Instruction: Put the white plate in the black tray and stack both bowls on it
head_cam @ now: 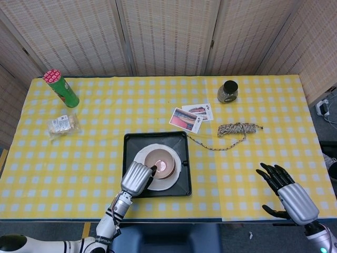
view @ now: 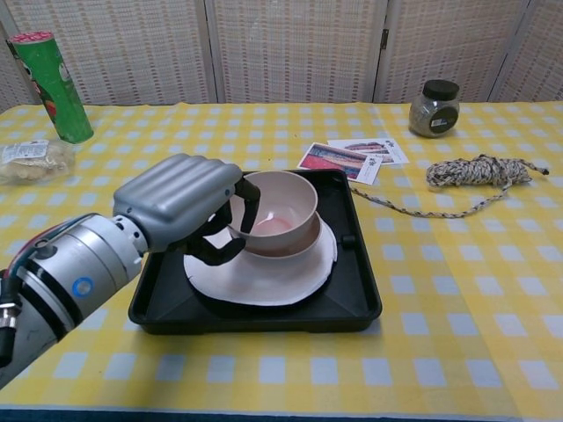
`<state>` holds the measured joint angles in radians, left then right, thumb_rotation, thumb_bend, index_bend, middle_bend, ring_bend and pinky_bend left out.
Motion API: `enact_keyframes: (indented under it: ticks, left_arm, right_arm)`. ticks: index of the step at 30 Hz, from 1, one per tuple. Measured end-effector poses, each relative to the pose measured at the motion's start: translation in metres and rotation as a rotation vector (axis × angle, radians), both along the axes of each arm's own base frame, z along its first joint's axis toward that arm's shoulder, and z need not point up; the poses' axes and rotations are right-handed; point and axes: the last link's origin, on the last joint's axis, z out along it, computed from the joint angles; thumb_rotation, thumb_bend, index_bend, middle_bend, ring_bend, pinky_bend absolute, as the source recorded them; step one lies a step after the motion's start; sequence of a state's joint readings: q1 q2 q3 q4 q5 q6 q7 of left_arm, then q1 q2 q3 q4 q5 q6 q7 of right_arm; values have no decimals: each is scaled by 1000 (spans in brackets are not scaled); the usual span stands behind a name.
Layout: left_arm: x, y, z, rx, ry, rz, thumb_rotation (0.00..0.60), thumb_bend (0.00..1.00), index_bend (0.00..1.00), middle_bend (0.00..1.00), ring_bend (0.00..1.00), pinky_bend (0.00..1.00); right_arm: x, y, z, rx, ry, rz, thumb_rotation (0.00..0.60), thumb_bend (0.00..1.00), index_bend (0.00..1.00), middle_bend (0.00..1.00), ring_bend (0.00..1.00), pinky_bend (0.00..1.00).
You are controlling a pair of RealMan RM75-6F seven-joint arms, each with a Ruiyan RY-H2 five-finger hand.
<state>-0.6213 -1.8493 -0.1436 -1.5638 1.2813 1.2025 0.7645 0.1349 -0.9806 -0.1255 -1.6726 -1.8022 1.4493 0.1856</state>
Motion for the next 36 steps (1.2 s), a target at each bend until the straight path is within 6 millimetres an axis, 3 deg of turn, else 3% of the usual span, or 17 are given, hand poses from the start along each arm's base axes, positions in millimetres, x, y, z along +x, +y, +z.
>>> enact_keyframes:
  ticks: [27, 36]
  left_arm:
    - [-2, -1, -10, -1, 35, 18, 600, 489, 543, 1000, 1000, 1000]
    - [-2, -6, 2, 31, 5, 5, 600, 464, 346, 1000, 1000, 1000]
  right_arm:
    - [1, 3, 5, -16, -11, 5, 600, 250, 0, 0, 0, 0]
    - [1, 4, 5, -15, -11, 17, 600, 250, 0, 0, 0, 0]
